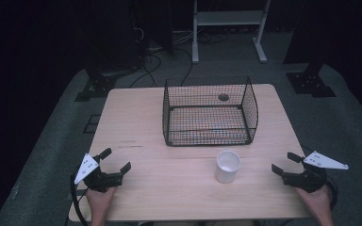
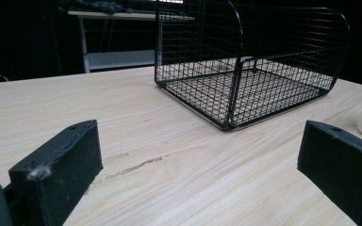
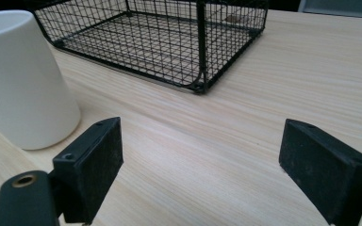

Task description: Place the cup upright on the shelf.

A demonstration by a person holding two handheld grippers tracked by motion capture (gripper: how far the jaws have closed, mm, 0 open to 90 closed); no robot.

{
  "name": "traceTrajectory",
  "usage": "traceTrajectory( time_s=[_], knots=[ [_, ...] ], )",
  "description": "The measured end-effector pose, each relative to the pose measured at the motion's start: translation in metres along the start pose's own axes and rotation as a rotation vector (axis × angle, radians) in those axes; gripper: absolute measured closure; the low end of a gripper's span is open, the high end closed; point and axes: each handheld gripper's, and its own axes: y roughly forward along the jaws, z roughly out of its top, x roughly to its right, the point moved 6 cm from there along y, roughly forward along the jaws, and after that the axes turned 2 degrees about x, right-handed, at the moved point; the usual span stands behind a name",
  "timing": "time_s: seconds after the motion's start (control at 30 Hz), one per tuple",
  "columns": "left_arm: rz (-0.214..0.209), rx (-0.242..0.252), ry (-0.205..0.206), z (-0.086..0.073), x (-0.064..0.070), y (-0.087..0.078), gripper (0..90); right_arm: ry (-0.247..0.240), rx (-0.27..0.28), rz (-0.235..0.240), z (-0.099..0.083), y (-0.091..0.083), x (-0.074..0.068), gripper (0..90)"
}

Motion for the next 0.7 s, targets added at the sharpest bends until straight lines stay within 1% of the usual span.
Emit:
traceTrajectory(
  time_s=[0.1,0.17,0.2,0.4,0.5,0.7],
  knots=[
    [0.001,-0.001,0.002,0.000,0.000,0.000,0.0,0.006,0.006,0.012,0.002,0.000,-0.002,12.7],
    [0.002,-0.001,0.000,0.000,0.000,0.000,0.0,0.008,-0.001,0.024,0.002,0.000,-0.004,11.9],
    [0.002,0.000,-0.001,0.000,0.000,0.000,0.0,0.001,-0.011,0.033,0.003,0.000,-0.006,11.7],
    [0.000,0.003,0.001,0.000,0.000,0.000,0.0,-0.015,-0.014,0.051,0.006,-0.001,-0.013,10.9],
    [-0.002,0.004,0.000,0.000,0.001,0.000,0.0,-0.029,-0.006,0.056,0.009,-0.001,-0.016,10.8],
    [-0.004,0.005,0.001,0.000,0.001,0.000,0.0,-0.038,-0.005,0.082,0.012,-0.004,-0.025,9.6]
  ],
)
